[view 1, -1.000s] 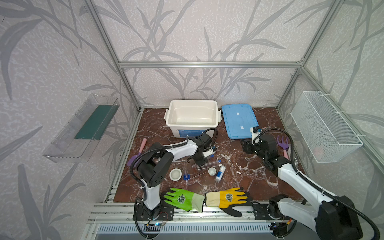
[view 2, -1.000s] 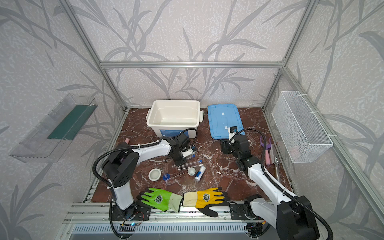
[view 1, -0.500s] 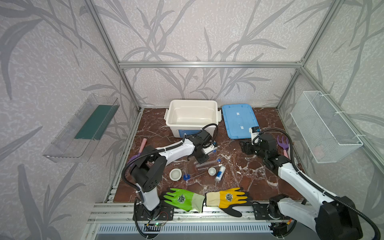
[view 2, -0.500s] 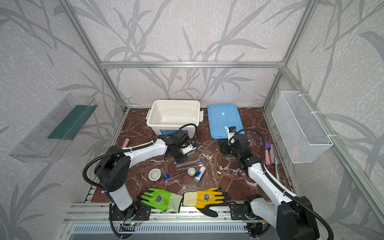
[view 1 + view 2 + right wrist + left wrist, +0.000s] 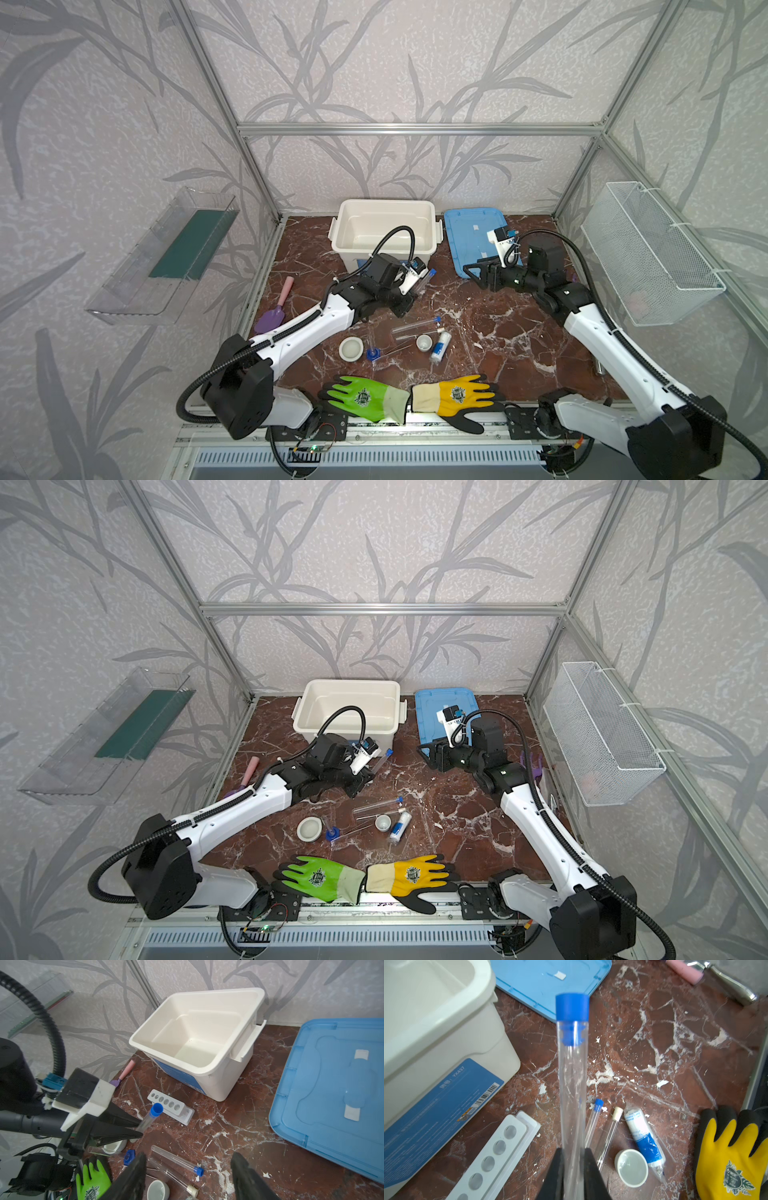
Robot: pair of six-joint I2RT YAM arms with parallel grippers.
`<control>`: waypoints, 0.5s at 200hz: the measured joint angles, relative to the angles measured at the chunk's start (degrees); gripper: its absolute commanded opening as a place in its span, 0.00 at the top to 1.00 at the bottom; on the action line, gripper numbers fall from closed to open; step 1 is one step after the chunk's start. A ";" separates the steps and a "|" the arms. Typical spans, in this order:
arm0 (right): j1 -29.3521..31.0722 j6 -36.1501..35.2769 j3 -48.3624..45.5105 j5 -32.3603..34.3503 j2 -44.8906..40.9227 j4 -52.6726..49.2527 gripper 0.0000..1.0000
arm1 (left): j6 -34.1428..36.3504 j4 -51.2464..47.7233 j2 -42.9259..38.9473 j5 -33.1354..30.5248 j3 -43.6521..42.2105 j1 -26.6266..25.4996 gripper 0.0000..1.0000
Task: Organize the chemistry lab equipment
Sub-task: 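Lift the tube with the left gripper while the right gripper reaches toward it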
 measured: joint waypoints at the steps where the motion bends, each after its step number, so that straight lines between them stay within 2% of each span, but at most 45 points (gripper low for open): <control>1: 0.07 0.02 0.07 -0.17 0.02 0.00 0.35 | -0.13 0.39 -0.15 0.17 -0.20 0.04 0.86; 40: 5.27 0.48 1.53 -4.07 1.42 -0.42 0.38 | -3.39 6.27 -3.48 3.10 -3.19 0.48 0.86; 100: 9.38 3.58 1.68 -3.74 4.66 2.64 0.45 | -6.23 10.67 -6.16 6.40 -4.11 0.48 0.85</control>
